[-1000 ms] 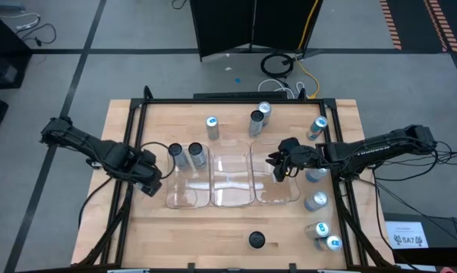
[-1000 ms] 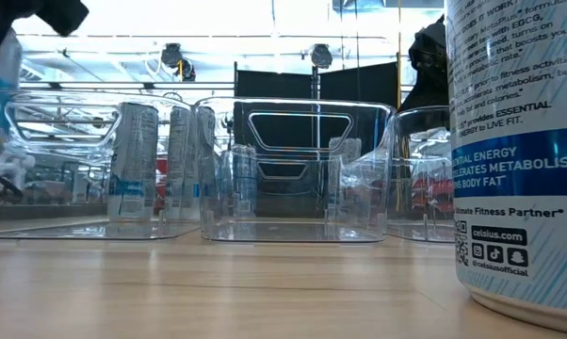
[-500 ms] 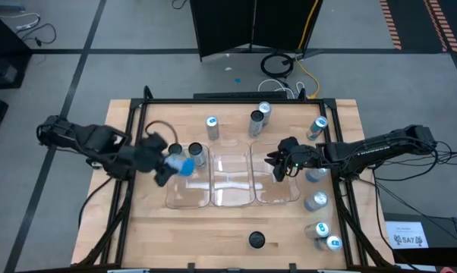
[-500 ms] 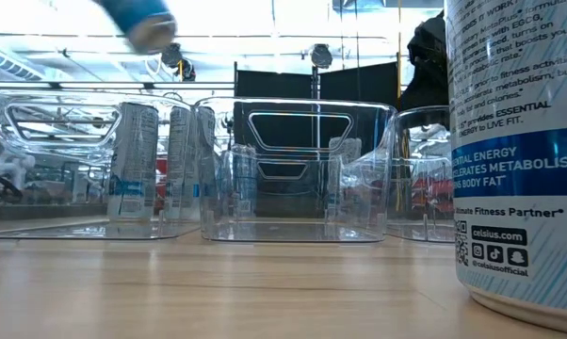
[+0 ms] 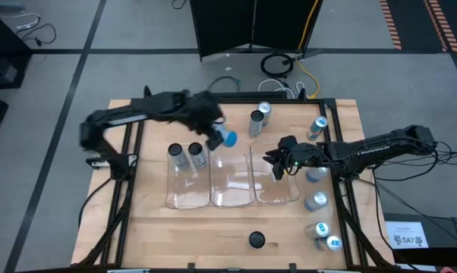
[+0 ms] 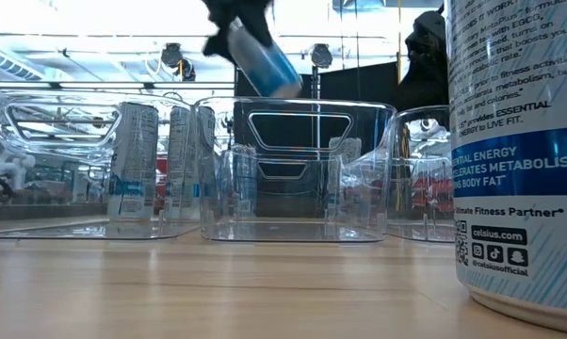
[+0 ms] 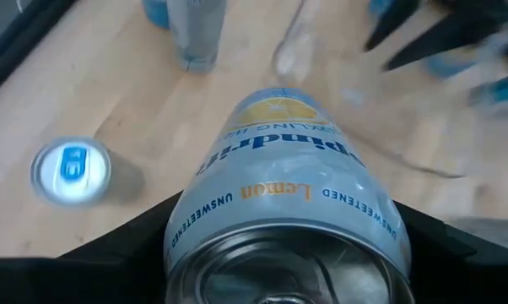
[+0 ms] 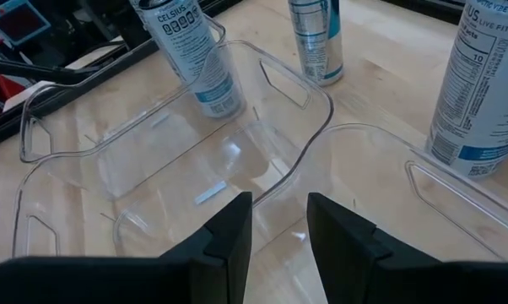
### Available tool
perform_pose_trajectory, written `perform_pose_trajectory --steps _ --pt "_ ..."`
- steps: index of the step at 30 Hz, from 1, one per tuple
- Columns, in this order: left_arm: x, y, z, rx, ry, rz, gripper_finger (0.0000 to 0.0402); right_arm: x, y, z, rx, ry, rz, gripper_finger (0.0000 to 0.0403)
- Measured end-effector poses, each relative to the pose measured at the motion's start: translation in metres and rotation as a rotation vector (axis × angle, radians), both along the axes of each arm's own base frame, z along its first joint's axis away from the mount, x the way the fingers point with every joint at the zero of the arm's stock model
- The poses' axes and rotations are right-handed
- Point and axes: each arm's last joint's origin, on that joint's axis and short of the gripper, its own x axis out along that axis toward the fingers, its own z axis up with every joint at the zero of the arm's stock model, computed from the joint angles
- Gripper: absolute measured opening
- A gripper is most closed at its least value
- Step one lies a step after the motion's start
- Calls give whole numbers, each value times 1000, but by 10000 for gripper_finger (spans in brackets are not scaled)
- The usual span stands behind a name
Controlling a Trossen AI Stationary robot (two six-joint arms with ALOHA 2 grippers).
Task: Sort soda cans
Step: Put the middle left blue soda can into the middle transparent bin
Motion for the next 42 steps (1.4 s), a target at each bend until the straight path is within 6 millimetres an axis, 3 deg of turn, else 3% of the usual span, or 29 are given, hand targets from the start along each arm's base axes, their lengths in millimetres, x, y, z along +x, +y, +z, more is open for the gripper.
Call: perform_pose_trajectory --steps 5,12,23,35,42 --pt "33 17 -36 -23 228 -65 310 0 0 -1 0 9 2 107" --pt "62 7 -69 -43 297 -123 311 -1 0 -1 -24 24 16 107" --pt "83 -13 -78 98 231 -207 311 -1 0 -1 -26 23 16 107" --pt "108 -19 -135 92 348 -236 315 -1 0 -1 -26 20 16 107" --pt "112 -18 -144 89 361 -233 352 0 0 -1 -26 19 16 107"
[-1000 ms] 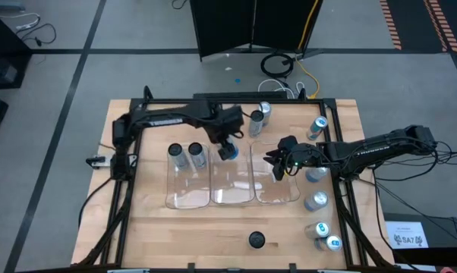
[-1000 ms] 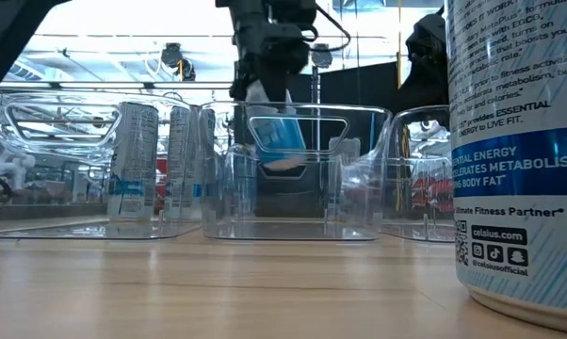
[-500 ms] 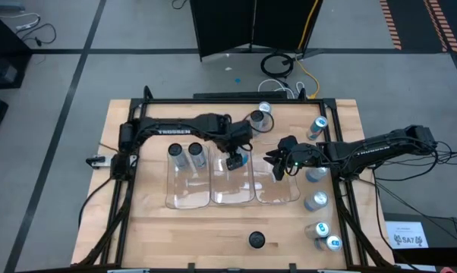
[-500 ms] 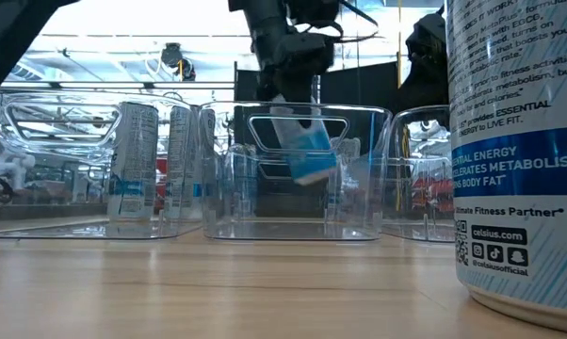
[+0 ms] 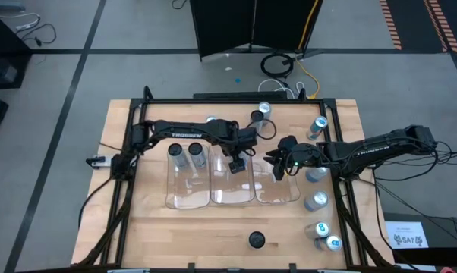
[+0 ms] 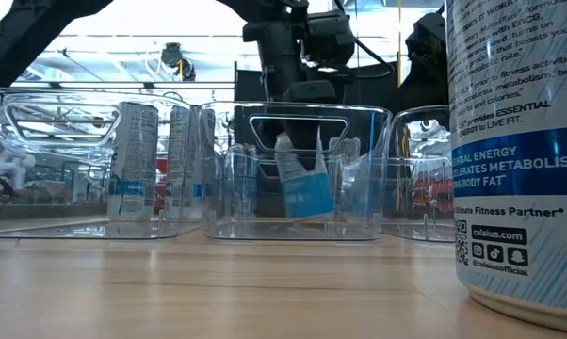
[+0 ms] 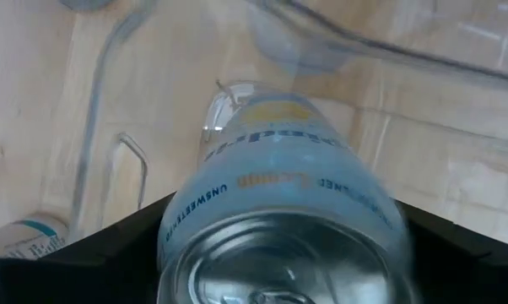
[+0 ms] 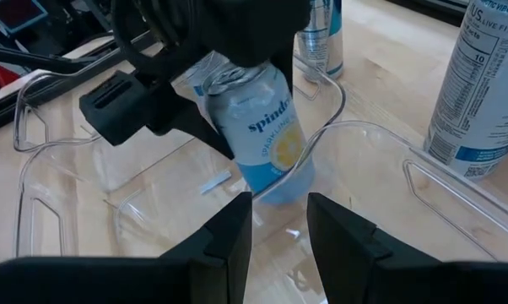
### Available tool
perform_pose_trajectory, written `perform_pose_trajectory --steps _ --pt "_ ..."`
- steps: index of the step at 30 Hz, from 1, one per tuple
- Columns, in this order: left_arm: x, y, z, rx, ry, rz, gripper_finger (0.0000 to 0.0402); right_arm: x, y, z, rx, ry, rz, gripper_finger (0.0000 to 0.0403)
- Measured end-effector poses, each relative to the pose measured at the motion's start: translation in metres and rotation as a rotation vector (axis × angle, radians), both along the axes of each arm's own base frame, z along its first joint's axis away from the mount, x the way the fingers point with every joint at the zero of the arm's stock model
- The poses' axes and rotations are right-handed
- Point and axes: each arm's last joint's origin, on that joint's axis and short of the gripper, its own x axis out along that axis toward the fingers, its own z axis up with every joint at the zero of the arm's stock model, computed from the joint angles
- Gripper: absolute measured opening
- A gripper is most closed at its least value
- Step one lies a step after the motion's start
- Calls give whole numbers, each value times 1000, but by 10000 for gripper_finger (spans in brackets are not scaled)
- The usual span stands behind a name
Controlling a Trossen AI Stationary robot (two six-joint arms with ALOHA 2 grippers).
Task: Sort soda cans
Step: Put the middle left blue soda can into the middle transparent bin
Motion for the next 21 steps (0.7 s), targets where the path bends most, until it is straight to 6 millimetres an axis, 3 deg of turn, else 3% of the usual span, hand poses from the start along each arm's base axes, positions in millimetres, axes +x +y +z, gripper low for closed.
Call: perform_pose_trajectory --steps 14,21 --pt "-1 1 3 49 3 13 362 0 0 0 0 0 0 107" --pt "-12 0 21 47 6 16 363 0 0 0 2 -1 -1 107"
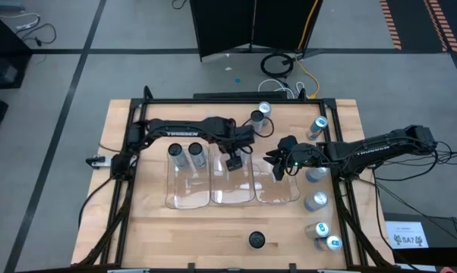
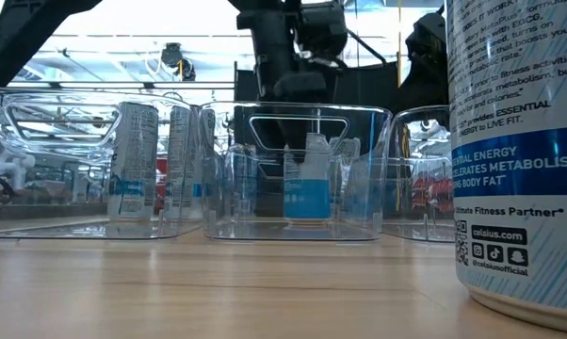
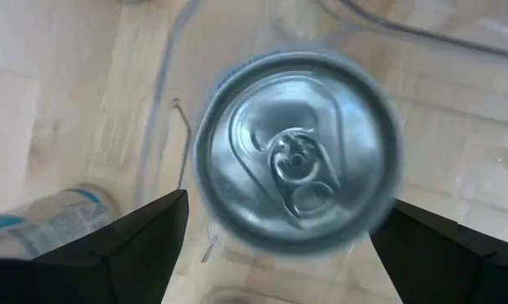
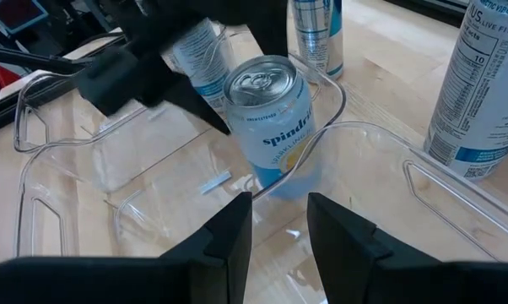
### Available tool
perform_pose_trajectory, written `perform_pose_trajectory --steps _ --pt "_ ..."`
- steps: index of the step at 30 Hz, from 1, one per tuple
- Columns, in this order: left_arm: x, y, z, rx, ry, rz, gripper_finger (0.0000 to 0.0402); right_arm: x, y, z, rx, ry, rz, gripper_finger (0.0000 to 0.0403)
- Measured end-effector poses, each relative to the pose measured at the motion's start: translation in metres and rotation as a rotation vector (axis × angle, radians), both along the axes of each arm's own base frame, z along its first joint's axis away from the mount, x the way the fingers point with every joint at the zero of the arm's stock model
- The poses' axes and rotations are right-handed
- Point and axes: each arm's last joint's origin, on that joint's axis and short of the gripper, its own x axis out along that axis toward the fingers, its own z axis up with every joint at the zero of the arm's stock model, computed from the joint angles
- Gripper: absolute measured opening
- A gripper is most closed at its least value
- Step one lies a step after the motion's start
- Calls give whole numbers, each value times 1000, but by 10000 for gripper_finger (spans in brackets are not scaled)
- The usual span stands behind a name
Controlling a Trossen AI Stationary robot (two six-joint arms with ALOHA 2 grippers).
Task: Sort soda cans
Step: Put the middle left blue soda can into the middle transparent bin, then put the top left silver soda can into the right transparent bin
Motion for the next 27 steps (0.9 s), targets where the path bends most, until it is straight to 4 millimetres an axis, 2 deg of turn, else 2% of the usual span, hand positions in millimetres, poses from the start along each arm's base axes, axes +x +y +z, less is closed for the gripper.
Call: perform_pose_trajectory --steps 7,13,15,18,22,27 --pt "-22 -6 42 -1 -50 17 363 0 0 0 1 0 0 107" --pt "-56 -34 80 56 -129 -43 363 0 0 0 0 5 1 107" --pt "-75 -42 83 130 -137 -26 363 0 1 -1 0 9 3 107" --pt "-111 -48 73 217 -145 61 363 -1 2 -2 4 21 7 107" --pt "-167 -51 61 192 -222 162 363 -2 5 -4 19 38 10 107" --pt "-223 -53 74 165 -447 149 363 -3 6 -4 20 38 14 107"
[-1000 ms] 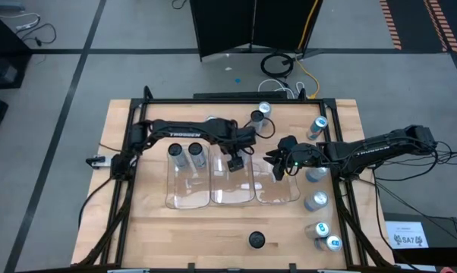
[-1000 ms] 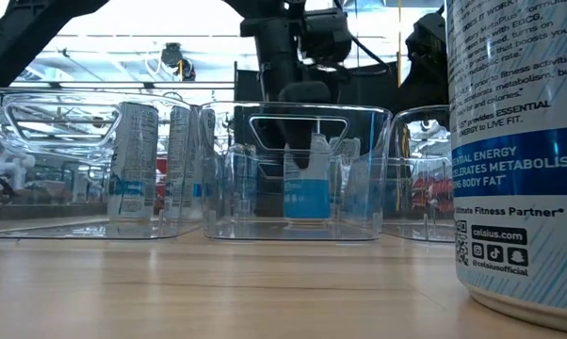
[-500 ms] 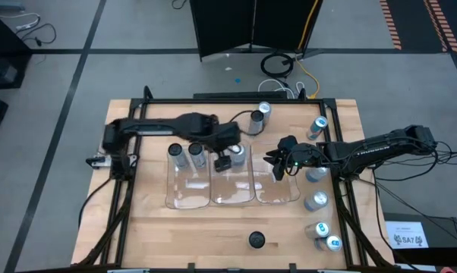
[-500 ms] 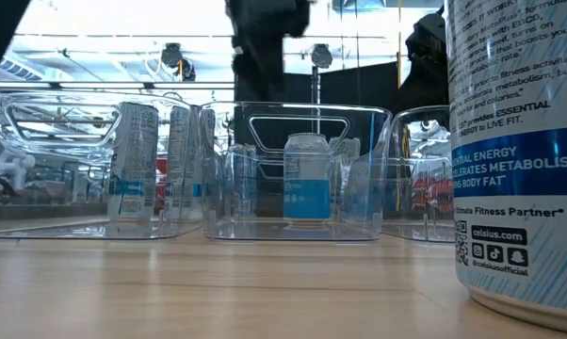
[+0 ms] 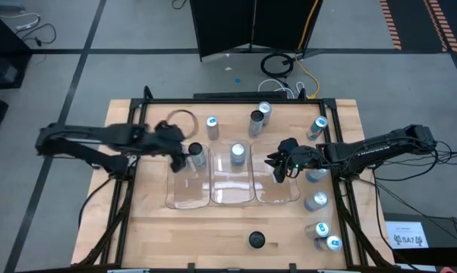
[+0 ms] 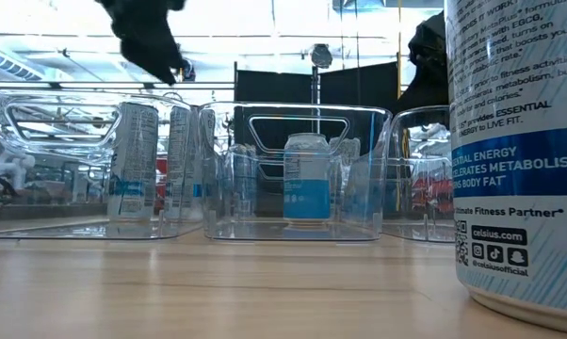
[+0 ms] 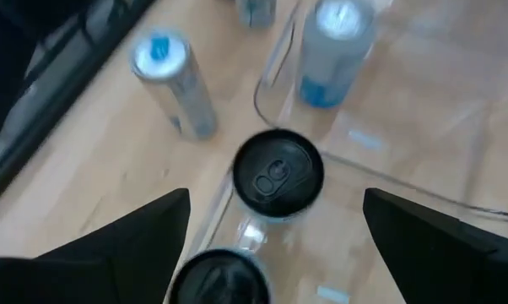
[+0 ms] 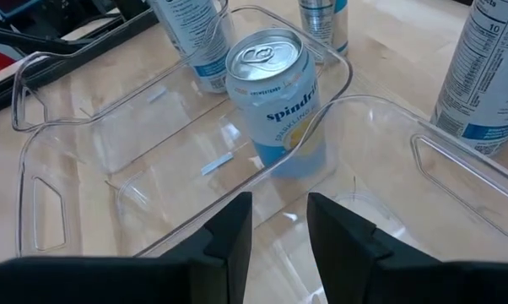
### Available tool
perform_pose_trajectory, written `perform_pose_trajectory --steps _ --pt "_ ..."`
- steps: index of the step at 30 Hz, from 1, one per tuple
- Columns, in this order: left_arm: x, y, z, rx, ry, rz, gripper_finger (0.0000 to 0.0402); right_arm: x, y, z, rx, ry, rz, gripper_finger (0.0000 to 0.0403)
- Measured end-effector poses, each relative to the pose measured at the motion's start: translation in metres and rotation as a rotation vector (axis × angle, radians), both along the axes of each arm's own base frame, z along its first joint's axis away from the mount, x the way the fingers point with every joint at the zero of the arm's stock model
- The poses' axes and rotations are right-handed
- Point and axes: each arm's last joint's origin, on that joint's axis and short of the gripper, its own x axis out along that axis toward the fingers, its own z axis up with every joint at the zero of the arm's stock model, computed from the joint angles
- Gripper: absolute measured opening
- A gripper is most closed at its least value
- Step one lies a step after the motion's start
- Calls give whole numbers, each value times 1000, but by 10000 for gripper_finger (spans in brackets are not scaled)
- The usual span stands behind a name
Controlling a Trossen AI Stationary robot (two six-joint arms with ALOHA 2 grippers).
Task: Sort soda cans
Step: Put the top left silver soda can into the right transparent bin
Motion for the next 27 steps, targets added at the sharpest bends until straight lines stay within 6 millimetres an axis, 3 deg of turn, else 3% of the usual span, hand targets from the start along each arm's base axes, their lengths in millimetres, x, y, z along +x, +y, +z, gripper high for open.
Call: perform_pose_trajectory --steps 6,14,18,27 --pt "-49 2 20 -1 -131 -5 363 0 0 0 36 -11 -26 107" --pt "-73 1 28 -28 -198 -76 363 3 0 4 46 -63 -34 107" --pt "-71 0 13 54 -234 -179 363 6 0 10 54 -134 -33 107" --pt "-79 -1 -51 123 -380 -282 363 8 -1 15 46 -192 -35 107"
